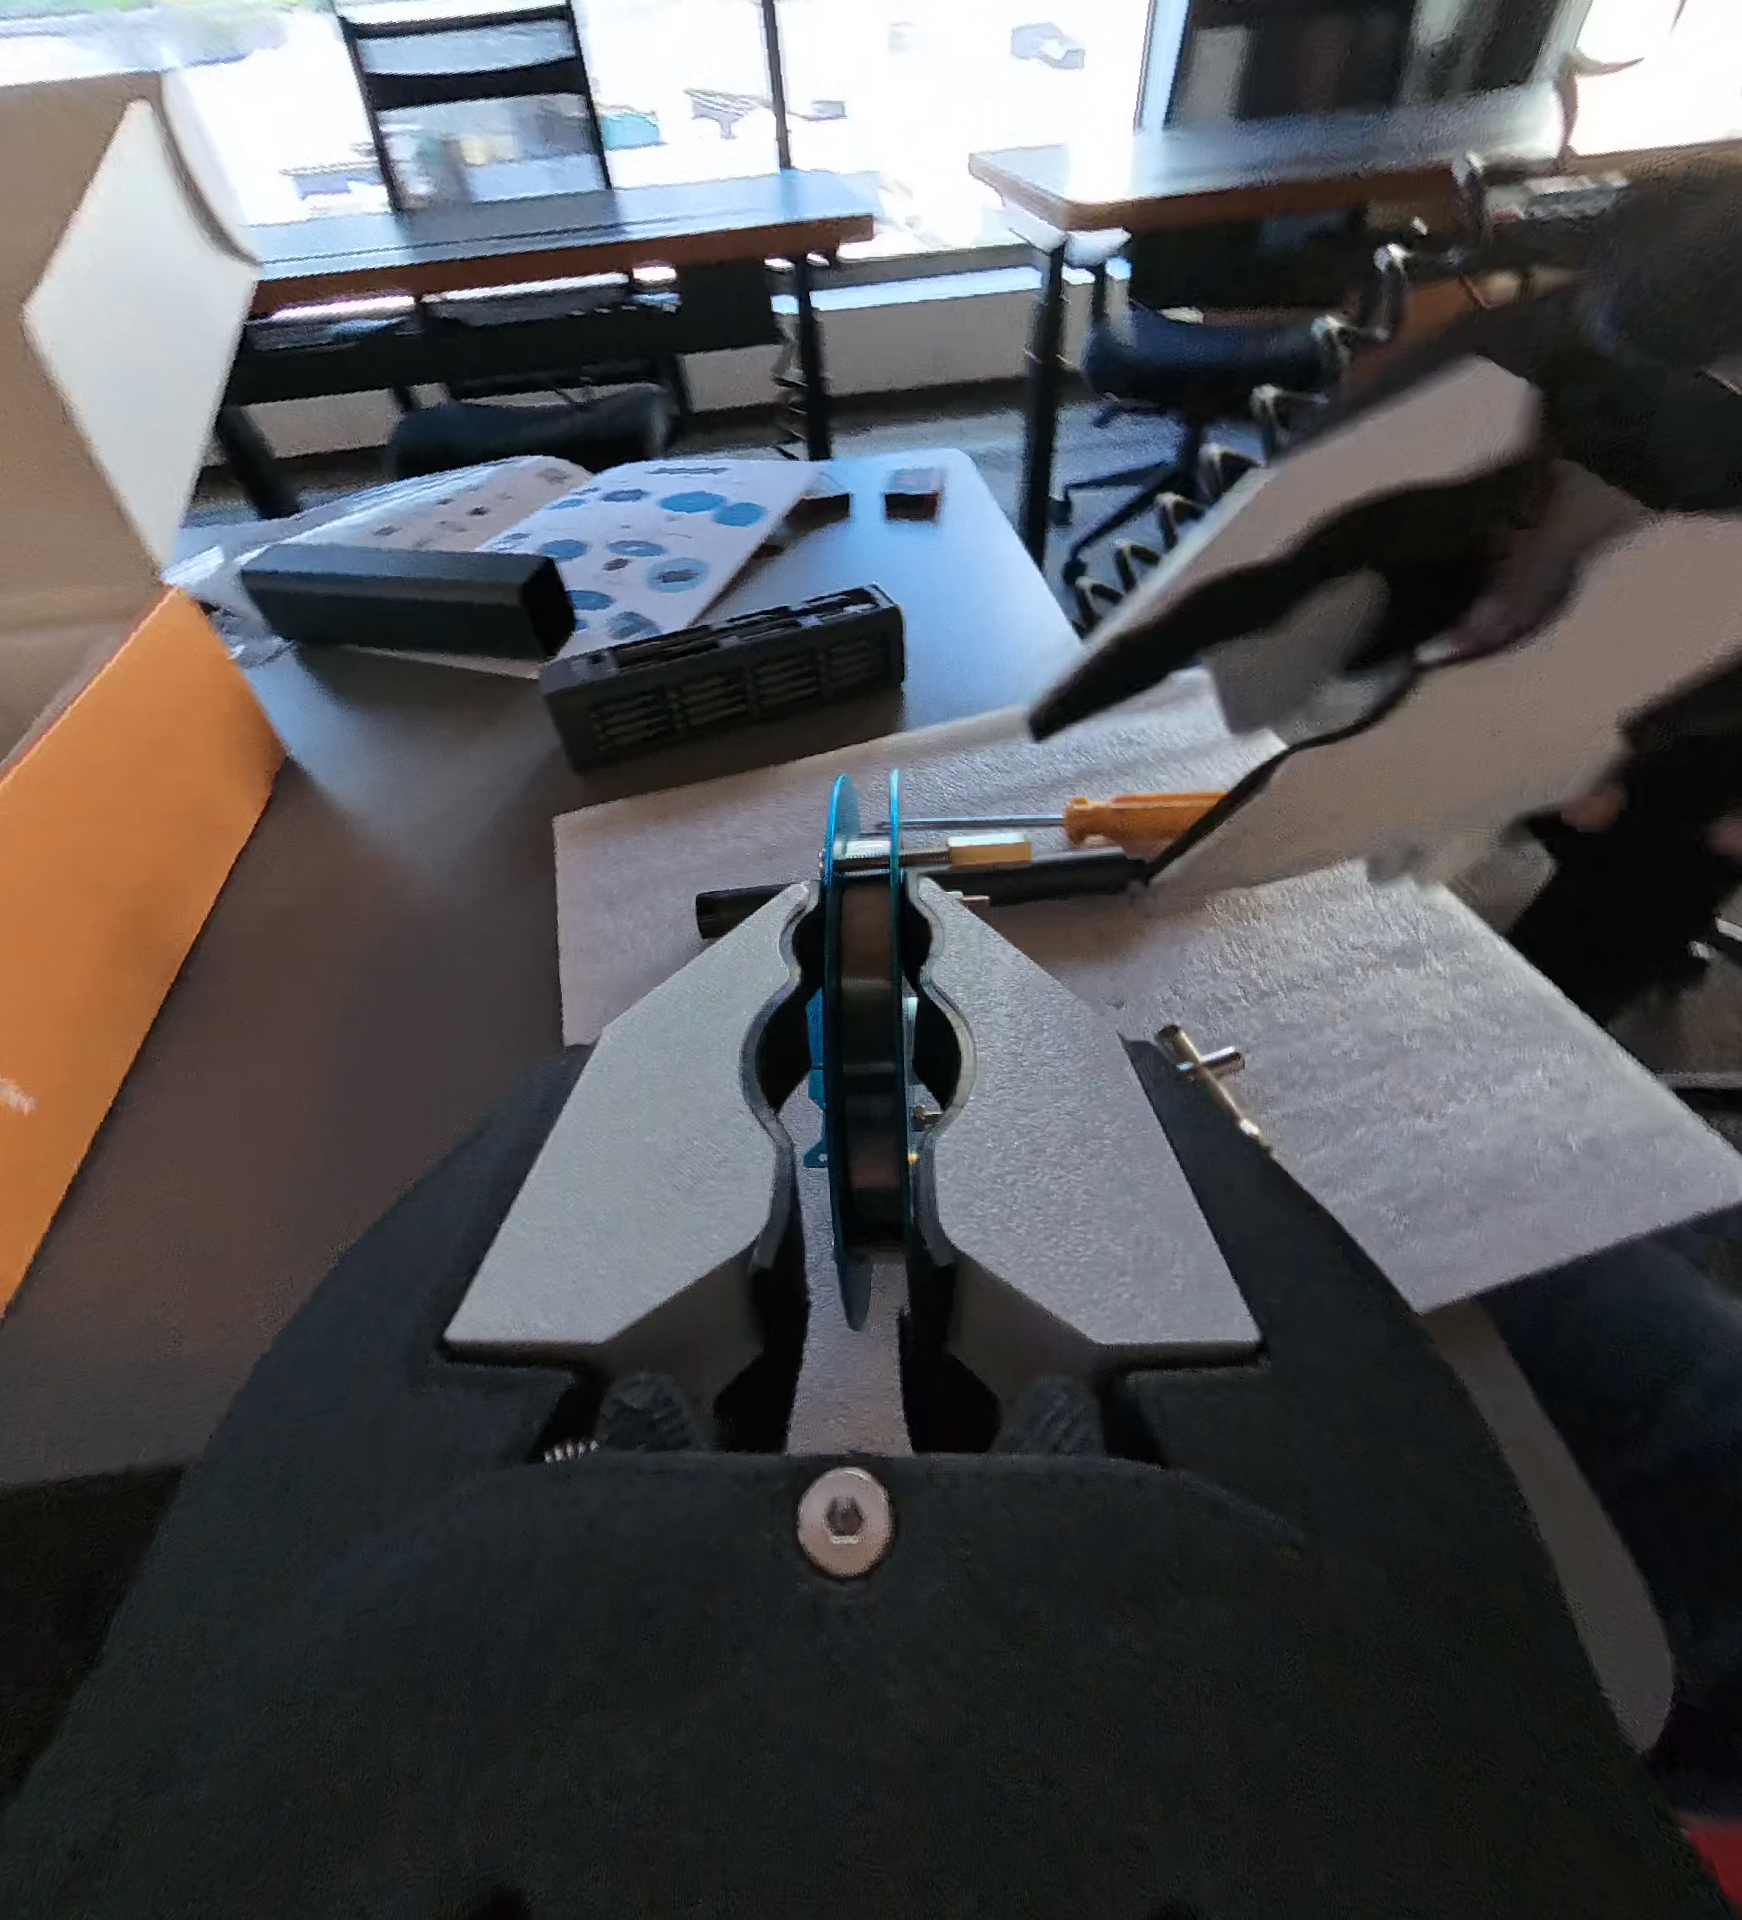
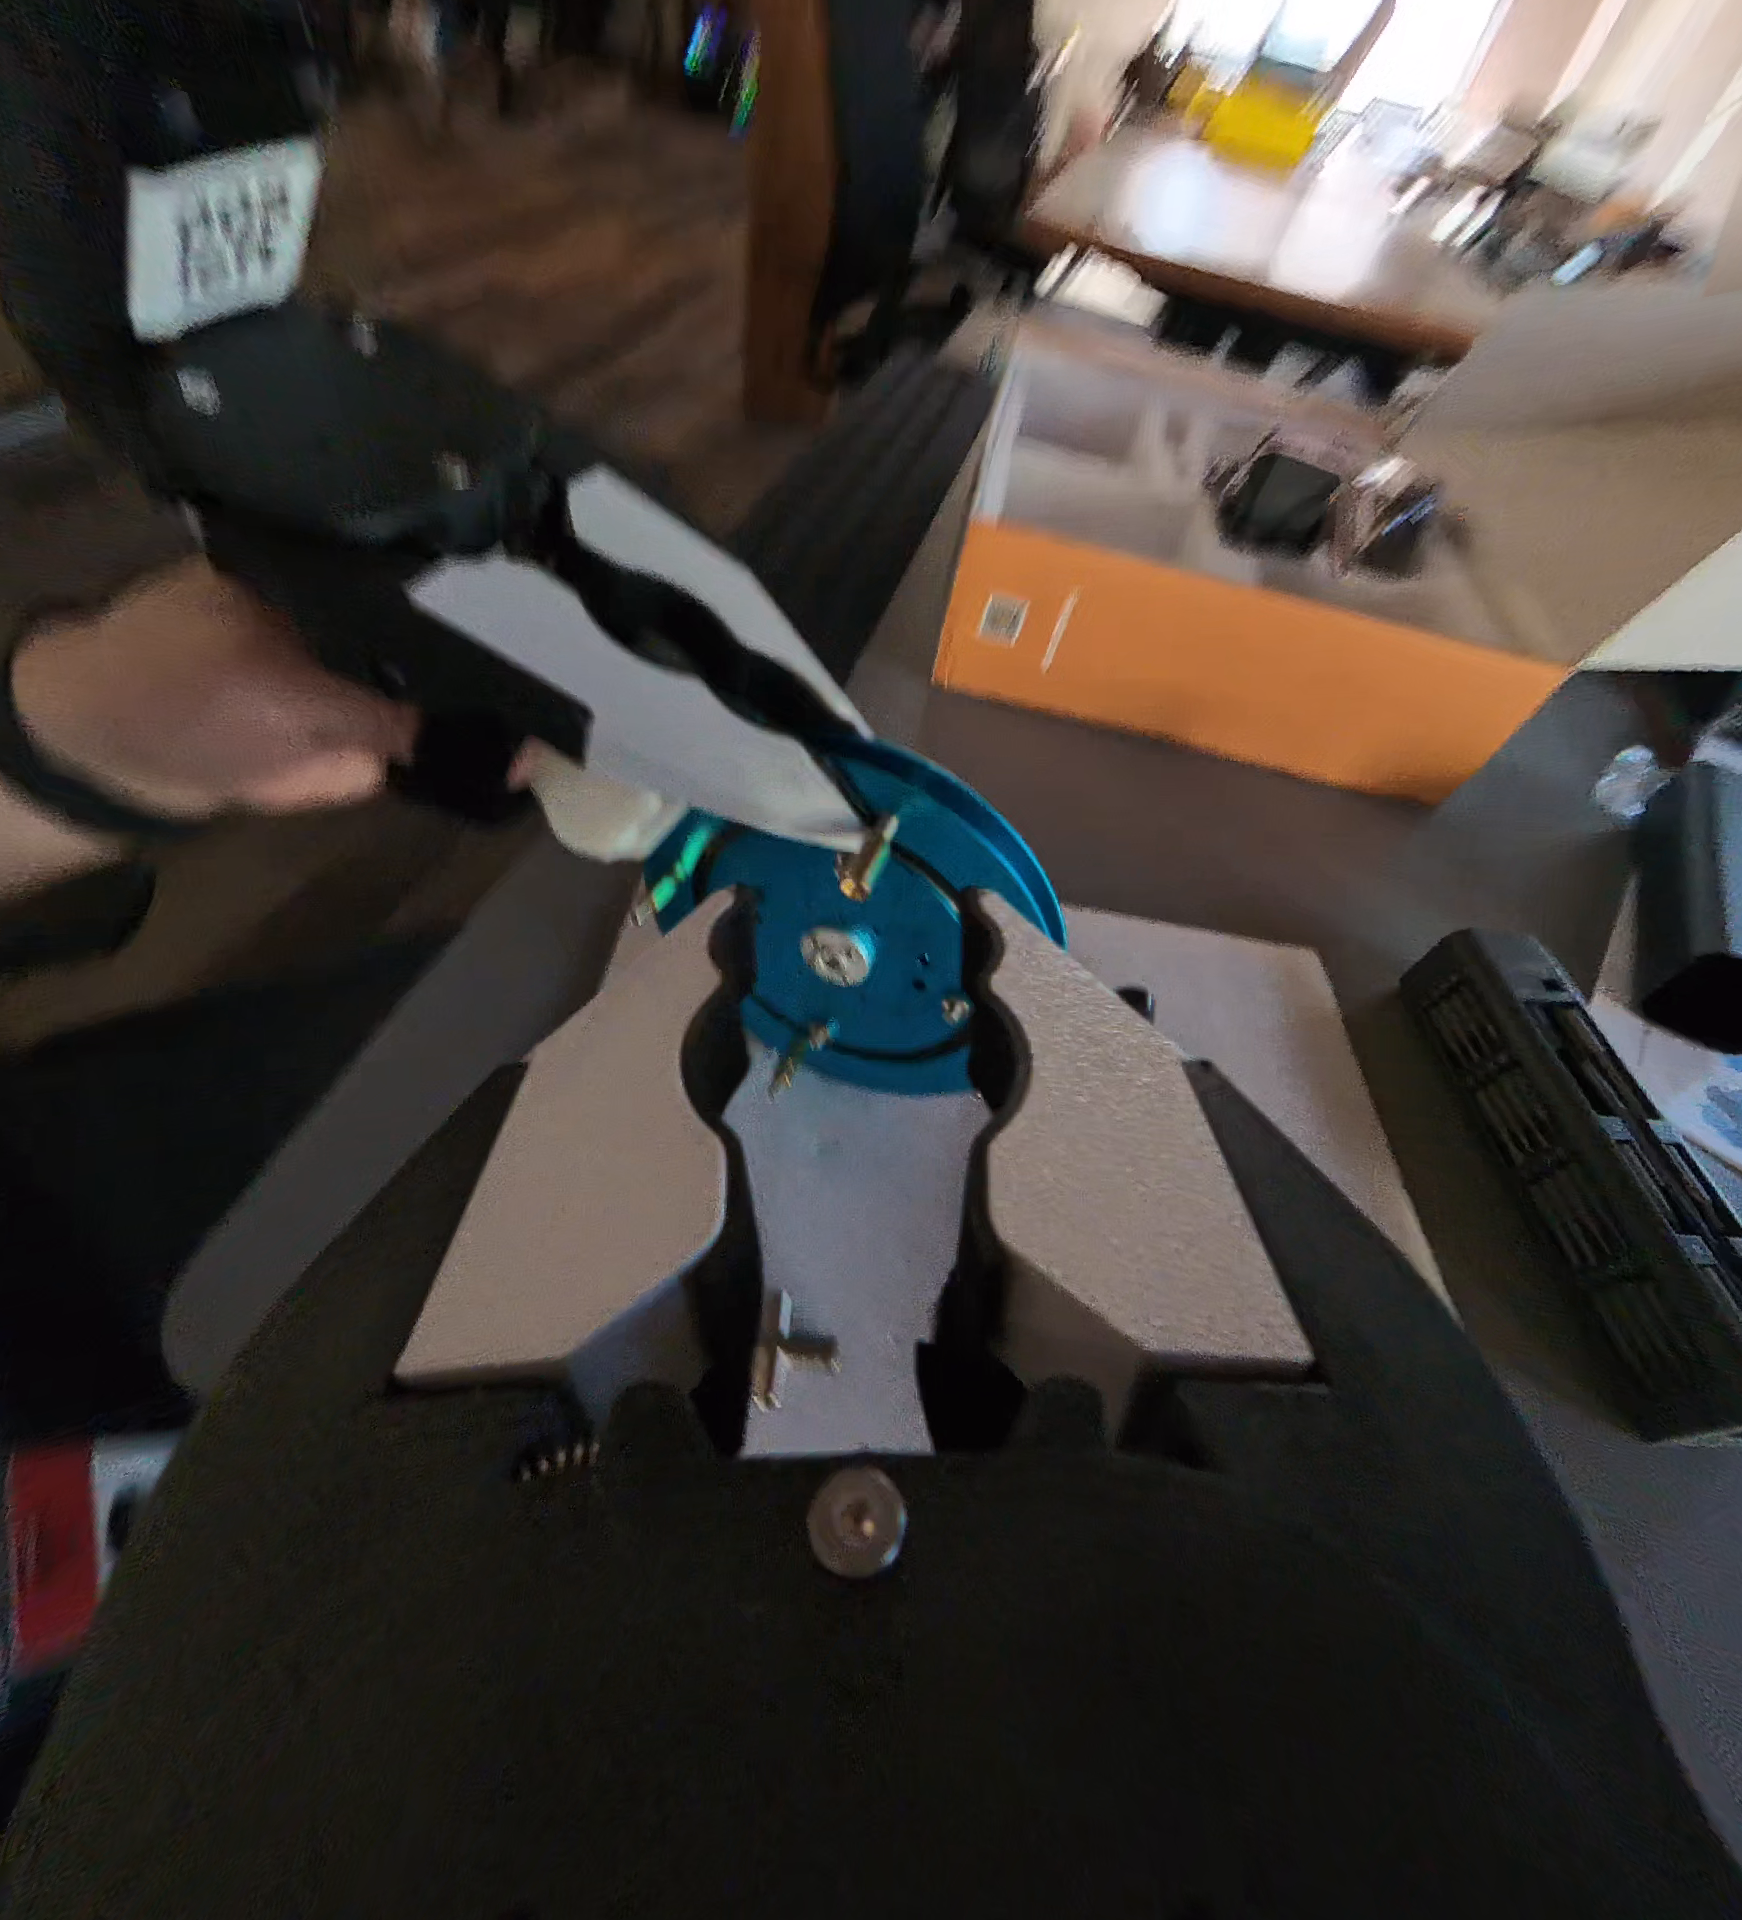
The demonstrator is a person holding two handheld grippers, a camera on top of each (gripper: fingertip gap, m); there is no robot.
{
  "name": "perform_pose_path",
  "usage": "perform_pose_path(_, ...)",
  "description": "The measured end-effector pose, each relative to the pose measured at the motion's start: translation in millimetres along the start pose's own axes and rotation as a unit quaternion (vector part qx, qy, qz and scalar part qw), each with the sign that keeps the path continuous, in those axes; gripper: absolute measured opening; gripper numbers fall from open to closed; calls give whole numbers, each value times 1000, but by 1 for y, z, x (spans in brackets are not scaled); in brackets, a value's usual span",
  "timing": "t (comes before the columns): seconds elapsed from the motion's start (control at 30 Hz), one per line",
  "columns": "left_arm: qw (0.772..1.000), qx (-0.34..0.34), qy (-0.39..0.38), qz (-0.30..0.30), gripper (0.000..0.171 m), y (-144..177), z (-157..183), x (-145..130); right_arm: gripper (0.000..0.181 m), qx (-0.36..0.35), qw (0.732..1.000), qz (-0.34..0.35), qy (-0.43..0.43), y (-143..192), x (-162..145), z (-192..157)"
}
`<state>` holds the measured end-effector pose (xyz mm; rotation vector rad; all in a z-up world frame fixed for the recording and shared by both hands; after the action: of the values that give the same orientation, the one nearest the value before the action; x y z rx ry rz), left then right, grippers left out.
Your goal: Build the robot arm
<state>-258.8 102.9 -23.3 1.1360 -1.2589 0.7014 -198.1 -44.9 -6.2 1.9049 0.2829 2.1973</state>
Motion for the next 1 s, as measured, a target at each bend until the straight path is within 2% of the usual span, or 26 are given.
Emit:
perform_pose_path(0.07, 999, 27, 23, 11, 11, 2, 6, -2, 34, -42, 998, 42, -10, -2, 0, -16)
perform_pose_path(0.13, 999, 45, 17, 15, 12, 2, 15, -3, 33, -89, 996, 13, 7, -9, -4, -22)
perform_pose_path(0.2, 998, 58, 8, 14, 12, 2, 21, -3, 2, -130, 991, -4, 38, -13, -6, -24)
perform_pose_path(0.3, 998, 57, 19, 19, 12, 3, 21, -4, 3, -125, 992, 2, 17, -16, -6, -23)
perform_pose_path(0.4, 998, 44, 48, 24, 13, 7, 17, -7, 18, -126, 992, -25, 10, -20, -9, -21)
perform_pose_path(0.5, 997, 40, 56, 27, 13, 8, 14, -8, 0, -122, 991, -44, 33, -22, -9, -25)
perform_pose_path(0.57, 998, 38, 53, 23, 12, 8, 13, -7, 0, -140, 988, -49, 48, -24, -9, -27)
perform_pose_path(0.6, 998, 34, 54, 22, 13, 8, 12, -7, 2, -147, 987, -52, 49, -25, -8, -28)
perform_pose_path(0.67, 997, 27, 64, 20, 13, 8, 10, -7, 21, -146, 987, -53, 37, -27, -5, -28)
perform_pose_path(0.73, 997, 25, 64, 17, 13, 8, 9, -7, 17, -145, 987, -55, 31, -27, -1, -27)
perform_pose_path(0.77, 998, 24, 64, 16, 13, 8, 9, -6, 4, -144, 987, -62, 30, -27, 0, -27)
perform_pose_path(0.93, 999, 6, 52, 4, 14, 9, 12, -5, 4, -133, 987, -83, 30, -27, 2, -26)
perform_pose_path(0.97, 999, -6, 53, 4, 19, 11, 11, -5, 4, -129, 988, -80, 25, -26, 1, -25)
perform_pose_path(1.0, 998, -26, 57, 8, 31, 14, 9, -4, 3, -128, 988, -78, 20, -26, 1, -24)
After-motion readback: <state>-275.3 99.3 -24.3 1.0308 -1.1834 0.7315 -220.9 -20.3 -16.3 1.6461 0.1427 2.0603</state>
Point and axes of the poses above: each gripper's, where its closed fingertips meet, y back along the fingers, x out of its top, z = x × y across the jaws, the point moved 9 cm from there along y, back along the fingers, and after that the axes turned 2 degrees about x, right-handed, at the moved point
